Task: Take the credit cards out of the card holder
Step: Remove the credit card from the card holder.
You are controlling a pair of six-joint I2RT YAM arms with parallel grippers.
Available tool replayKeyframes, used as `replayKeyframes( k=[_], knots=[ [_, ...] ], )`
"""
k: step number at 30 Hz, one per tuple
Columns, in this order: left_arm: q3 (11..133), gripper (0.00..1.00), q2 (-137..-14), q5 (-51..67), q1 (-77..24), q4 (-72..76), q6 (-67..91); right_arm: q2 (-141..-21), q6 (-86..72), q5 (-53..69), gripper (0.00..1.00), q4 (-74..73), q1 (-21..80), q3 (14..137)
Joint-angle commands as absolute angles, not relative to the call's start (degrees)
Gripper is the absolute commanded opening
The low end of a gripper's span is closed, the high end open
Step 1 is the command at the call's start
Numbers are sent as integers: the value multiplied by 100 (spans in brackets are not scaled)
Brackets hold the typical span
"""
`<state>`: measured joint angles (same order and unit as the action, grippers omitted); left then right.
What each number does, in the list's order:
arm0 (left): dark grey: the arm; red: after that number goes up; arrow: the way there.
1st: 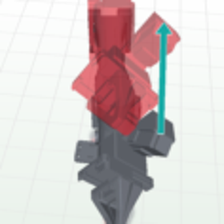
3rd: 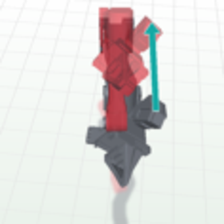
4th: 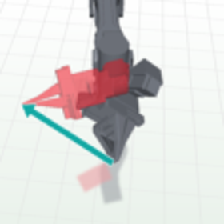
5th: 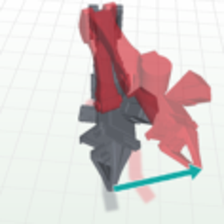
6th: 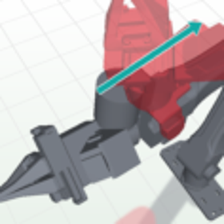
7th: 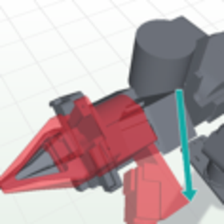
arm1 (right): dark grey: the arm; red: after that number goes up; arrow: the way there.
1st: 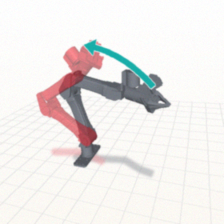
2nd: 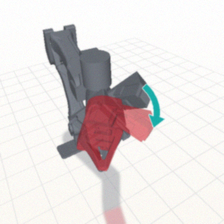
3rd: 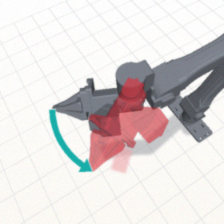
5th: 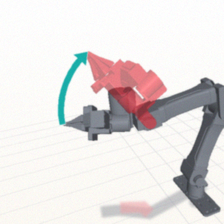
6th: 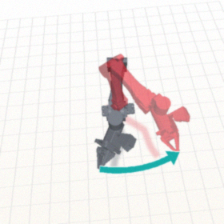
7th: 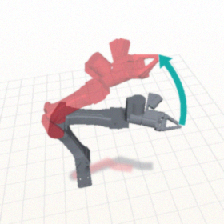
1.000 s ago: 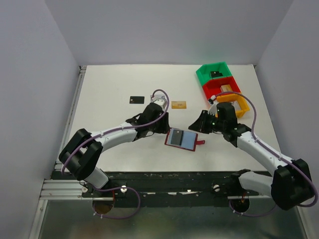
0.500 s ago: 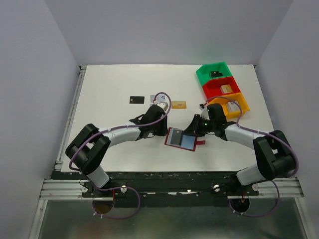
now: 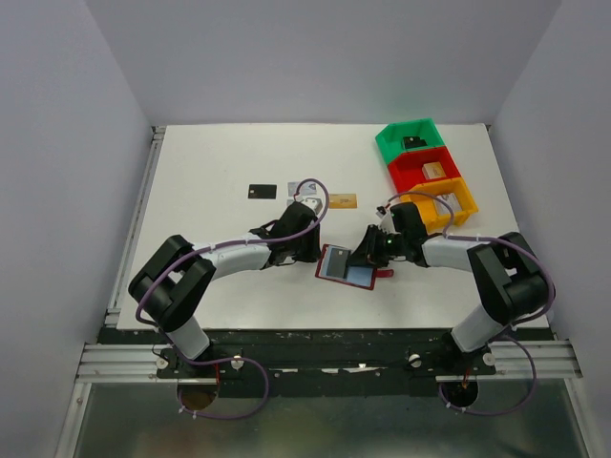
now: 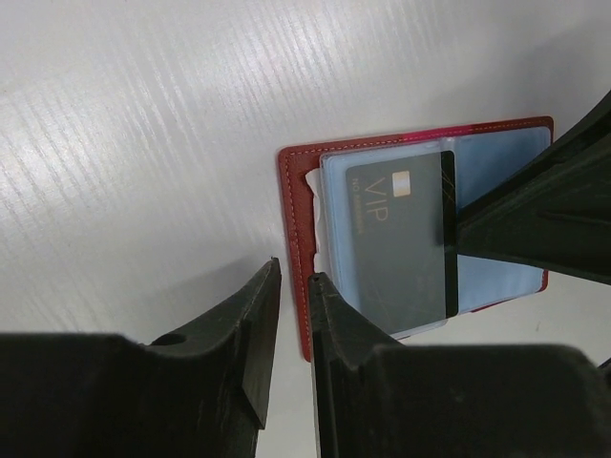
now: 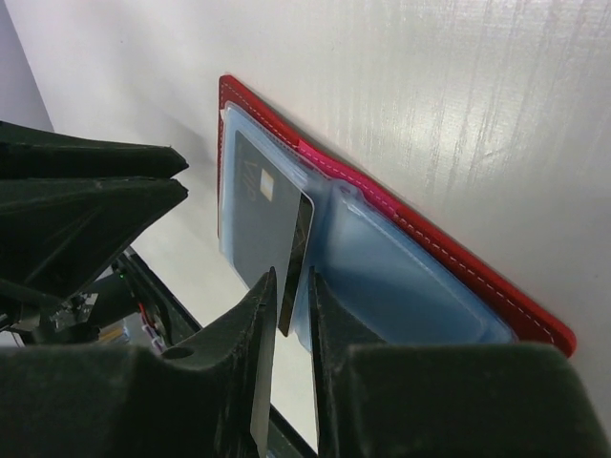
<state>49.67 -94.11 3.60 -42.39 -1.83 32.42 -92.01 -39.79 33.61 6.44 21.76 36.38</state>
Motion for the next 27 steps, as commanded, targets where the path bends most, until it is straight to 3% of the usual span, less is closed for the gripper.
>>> replayKeyframes(
  k=[1, 27],
  knots=[
    [4852, 32, -9448, 448, -4263, -211, 3261, -9430, -4087, 3577, 27, 905, 2259, 3744],
    [4597, 23, -9150, 246, -4395, -27, 3243, -9923, -4123, 3630, 27, 1117, 2303, 3779]
  ],
)
